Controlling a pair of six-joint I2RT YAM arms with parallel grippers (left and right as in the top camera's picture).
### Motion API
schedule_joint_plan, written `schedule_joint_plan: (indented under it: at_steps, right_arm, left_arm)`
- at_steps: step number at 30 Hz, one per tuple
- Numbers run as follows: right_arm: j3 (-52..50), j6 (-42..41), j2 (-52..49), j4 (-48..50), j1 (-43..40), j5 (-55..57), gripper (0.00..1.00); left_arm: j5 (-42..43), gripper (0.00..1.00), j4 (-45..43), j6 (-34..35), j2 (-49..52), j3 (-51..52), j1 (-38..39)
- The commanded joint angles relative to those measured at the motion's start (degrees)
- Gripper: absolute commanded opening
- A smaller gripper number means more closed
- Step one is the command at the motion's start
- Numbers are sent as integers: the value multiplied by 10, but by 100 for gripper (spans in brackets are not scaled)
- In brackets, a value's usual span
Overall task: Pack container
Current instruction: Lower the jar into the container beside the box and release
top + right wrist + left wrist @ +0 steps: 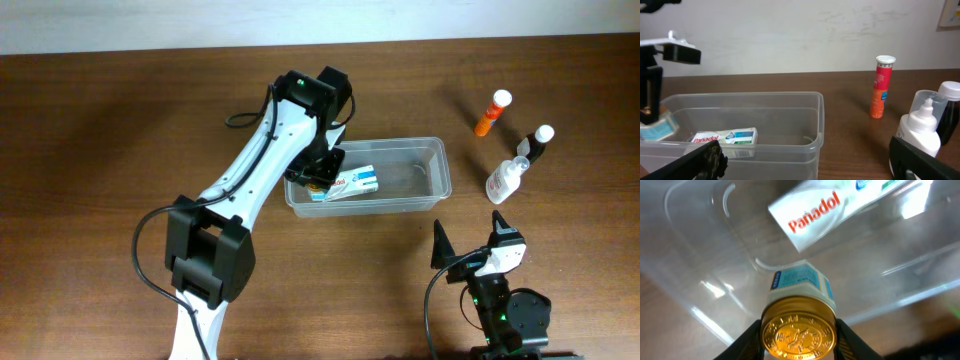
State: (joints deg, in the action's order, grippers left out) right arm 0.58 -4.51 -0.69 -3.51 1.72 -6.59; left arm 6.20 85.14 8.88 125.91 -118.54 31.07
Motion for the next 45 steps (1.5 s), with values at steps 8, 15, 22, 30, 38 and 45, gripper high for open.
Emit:
schedule_joint_plan:
  at_steps: [8,15,22,30,38,45]
  right_arm:
    - [-3,-4,4,-3,5,-5,98]
    - [-3,-4,4,-3,5,-5,98]
    - [-3,-4,4,-3,5,-5,98]
    - [-3,-4,4,-3,5,-5,98]
    - [-3,-4,4,-3,5,-5,98]
    - [-3,-4,4,-3,5,-5,98]
  left_arm:
    - [-55,40,-52,25,-12,23,-1]
    - [-56,40,-58,31,-7,23,-1]
    - [-56,40,-62,35,5,33,-1]
    - [-56,40,-105,35,5,92,-1]
    - [-56,39,-113,35,5,99,-1]
    - [-56,39,-100,35,7,99,-1]
